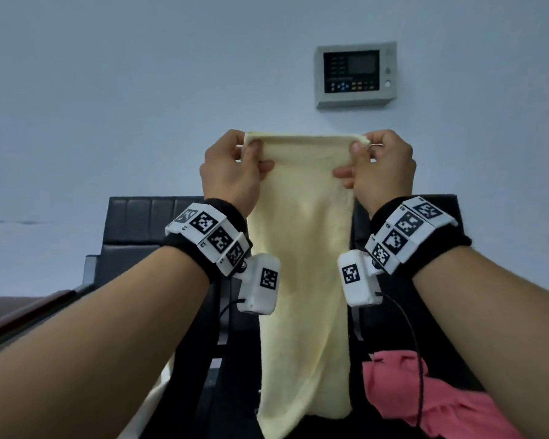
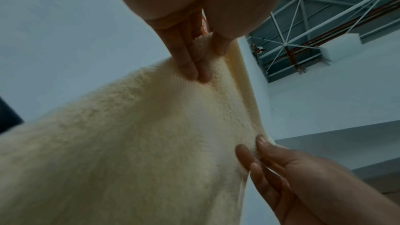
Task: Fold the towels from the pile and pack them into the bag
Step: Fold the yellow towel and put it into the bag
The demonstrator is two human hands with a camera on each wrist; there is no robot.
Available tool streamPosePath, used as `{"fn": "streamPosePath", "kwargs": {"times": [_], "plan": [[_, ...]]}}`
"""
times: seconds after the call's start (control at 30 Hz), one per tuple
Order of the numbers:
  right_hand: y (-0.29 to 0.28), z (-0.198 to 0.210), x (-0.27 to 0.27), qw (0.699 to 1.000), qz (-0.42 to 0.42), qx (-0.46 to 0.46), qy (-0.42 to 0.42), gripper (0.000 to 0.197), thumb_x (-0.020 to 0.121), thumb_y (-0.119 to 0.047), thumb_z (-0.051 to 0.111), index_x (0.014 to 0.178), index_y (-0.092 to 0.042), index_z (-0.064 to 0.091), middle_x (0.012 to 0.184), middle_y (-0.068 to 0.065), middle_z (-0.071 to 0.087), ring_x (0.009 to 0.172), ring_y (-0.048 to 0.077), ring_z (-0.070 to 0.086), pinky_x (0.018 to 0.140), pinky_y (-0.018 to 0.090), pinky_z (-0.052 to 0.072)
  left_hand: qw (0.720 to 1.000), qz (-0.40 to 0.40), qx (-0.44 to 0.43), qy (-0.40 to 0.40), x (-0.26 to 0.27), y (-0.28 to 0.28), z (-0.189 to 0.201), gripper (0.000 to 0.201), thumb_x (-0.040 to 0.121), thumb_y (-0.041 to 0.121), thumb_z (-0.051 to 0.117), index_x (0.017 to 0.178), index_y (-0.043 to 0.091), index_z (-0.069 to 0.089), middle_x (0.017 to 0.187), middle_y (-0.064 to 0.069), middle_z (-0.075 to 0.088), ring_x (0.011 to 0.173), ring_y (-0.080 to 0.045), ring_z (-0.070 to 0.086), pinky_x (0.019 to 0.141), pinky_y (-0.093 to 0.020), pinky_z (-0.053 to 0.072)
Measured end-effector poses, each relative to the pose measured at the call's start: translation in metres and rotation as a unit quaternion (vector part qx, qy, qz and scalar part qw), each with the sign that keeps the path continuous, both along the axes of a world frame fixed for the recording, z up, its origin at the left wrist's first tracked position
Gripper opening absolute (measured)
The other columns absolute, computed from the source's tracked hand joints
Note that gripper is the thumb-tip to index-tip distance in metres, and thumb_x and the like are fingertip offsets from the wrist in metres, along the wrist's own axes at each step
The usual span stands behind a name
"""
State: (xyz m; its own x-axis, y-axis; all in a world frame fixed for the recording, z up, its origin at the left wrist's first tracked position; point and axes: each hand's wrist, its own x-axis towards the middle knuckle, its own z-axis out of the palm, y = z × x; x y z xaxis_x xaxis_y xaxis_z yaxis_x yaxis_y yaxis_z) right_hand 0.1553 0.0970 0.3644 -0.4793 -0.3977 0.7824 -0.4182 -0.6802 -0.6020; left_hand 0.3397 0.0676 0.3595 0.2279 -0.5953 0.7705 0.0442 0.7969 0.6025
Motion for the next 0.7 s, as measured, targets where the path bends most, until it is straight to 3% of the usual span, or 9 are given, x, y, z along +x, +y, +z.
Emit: {"fn": "streamPosePath", "kwargs": {"times": [0.13, 0.3, 0.43, 0.57, 0.63, 0.7], "plan": [[0.019, 0.027, 0.008, 1.0, 0.0, -0.021, 0.011, 0.004, 0.102, -0.017, 0.056, 0.105, -0.016, 0.054, 0.1, 0.003, 0.07, 0.061, 0.011, 0.073, 0.051, 0.028, 0.058, 1.0, -0.005, -0.025, 0.014, 0.008, 0.019, 0.025, 0.018, 0.103, 0.018, 0.056, 0.101, 0.004, 0.066, 0.089, -0.011, 0.072, 0.077, -0.017, 0.077, 0.082, -0.04, 0.063], [0.042, 0.056, 0.018, 0.999, 0.002, -0.041, 0.019, 0.003, 0.103, -0.018, 0.055, 0.105, -0.016, 0.056, 0.092, -0.007, 0.067, 0.061, 0.01, 0.073, 0.054, 0.031, 0.06, 0.999, 0.005, -0.048, 0.02, 0.015, 0.04, 0.049, 0.015, 0.103, 0.018, 0.056, 0.097, 0.009, 0.066, 0.087, -0.009, 0.071, 0.077, -0.017, 0.077, 0.082, -0.041, 0.063], [0.053, 0.071, 0.021, 0.998, -0.008, -0.05, 0.026, 0.007, 0.103, -0.019, 0.055, 0.108, -0.015, 0.057, 0.094, -0.002, 0.072, 0.06, 0.009, 0.073, 0.055, 0.032, 0.061, 0.998, 0.01, -0.061, 0.023, 0.017, 0.052, 0.063, 0.015, 0.103, 0.019, 0.057, 0.1, 0.007, 0.066, 0.086, -0.009, 0.072, 0.077, -0.016, 0.077, 0.081, -0.041, 0.064], [0.058, 0.079, 0.021, 0.997, -0.034, -0.054, 0.046, 0.009, 0.102, -0.021, 0.056, 0.107, -0.014, 0.059, 0.085, -0.004, 0.073, 0.059, 0.009, 0.072, 0.066, 0.043, 0.062, 0.998, 0.019, -0.058, 0.017, 0.021, 0.058, 0.071, 0.016, 0.103, 0.02, 0.057, 0.102, 0.007, 0.067, 0.085, -0.006, 0.073, 0.076, -0.015, 0.077, 0.082, -0.041, 0.063], [0.058, 0.081, 0.021, 0.996, -0.046, -0.052, 0.054, 0.009, 0.102, -0.022, 0.058, 0.105, -0.015, 0.059, 0.079, -0.005, 0.073, 0.057, 0.007, 0.071, 0.067, 0.037, 0.061, 0.998, 0.024, -0.051, 0.014, 0.024, 0.059, 0.073, 0.015, 0.102, 0.02, 0.057, 0.099, 0.01, 0.068, 0.075, 0.002, 0.072, 0.075, -0.016, 0.076, 0.081, -0.043, 0.063], [0.059, 0.083, 0.021, 0.996, -0.052, -0.05, 0.059, 0.009, 0.101, -0.023, 0.058, 0.104, -0.015, 0.06, 0.079, -0.002, 0.073, 0.054, 0.005, 0.069, 0.06, 0.022, 0.057, 0.998, 0.04, -0.049, 0.009, 0.027, 0.061, 0.075, 0.014, 0.102, 0.021, 0.057, 0.094, 0.015, 0.068, 0.062, 0.008, 0.07, 0.072, -0.018, 0.075, 0.08, -0.044, 0.063]]}}
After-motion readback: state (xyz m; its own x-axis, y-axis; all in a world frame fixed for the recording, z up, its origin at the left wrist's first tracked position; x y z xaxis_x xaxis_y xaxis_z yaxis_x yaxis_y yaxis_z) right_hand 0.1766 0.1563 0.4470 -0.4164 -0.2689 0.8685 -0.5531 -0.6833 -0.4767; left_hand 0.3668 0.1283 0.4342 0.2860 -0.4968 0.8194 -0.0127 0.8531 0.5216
